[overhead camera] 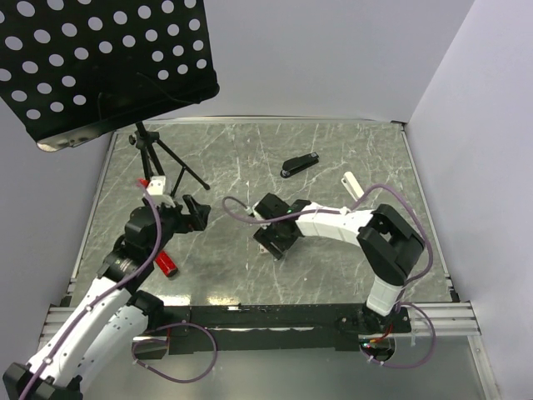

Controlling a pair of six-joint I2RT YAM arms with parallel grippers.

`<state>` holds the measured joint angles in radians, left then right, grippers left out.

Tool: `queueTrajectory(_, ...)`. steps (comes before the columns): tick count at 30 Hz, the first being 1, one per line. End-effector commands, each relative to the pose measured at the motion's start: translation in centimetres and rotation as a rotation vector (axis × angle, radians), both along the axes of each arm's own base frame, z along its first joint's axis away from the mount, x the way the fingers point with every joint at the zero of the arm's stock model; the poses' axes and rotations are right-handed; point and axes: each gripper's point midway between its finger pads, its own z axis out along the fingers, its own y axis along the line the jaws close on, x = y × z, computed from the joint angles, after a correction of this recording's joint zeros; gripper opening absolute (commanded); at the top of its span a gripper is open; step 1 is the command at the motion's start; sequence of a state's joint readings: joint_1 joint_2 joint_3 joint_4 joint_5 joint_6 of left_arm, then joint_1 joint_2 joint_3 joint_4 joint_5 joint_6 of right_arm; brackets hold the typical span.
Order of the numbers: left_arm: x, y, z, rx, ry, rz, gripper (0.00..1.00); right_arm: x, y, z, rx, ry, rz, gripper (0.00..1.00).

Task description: Load the staples into the stapler

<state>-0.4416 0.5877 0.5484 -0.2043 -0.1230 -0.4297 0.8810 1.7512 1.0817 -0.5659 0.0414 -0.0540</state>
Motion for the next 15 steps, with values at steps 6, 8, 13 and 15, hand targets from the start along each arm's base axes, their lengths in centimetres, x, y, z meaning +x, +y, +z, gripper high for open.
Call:
queueTrajectory(6,0.7,-5.1,-2.8,-0.184,0.237,-0.126,0.97,2.3,-0.4,5.5,0.271,-0.044,-0.265,0.73)
queueTrajectory(8,0.6,-6.1,-4.5,-0.205,0.317,-0.146,0.97,1.7,0.6,6.8,0.393,0.006,-0.324,0.72)
queueTrajectory(13,0.2,-8.1,-7.1,-0.247,0.441,-0.17,0.97,1.4,2.0,7.3,0.539,0.112,-0.45,0.66)
queueTrajectory(15,-0.2,-8.8,-8.0,-0.253,0.484,-0.18,0.97,1.5,2.4,6.4,0.534,0.137,-0.47,0.65)
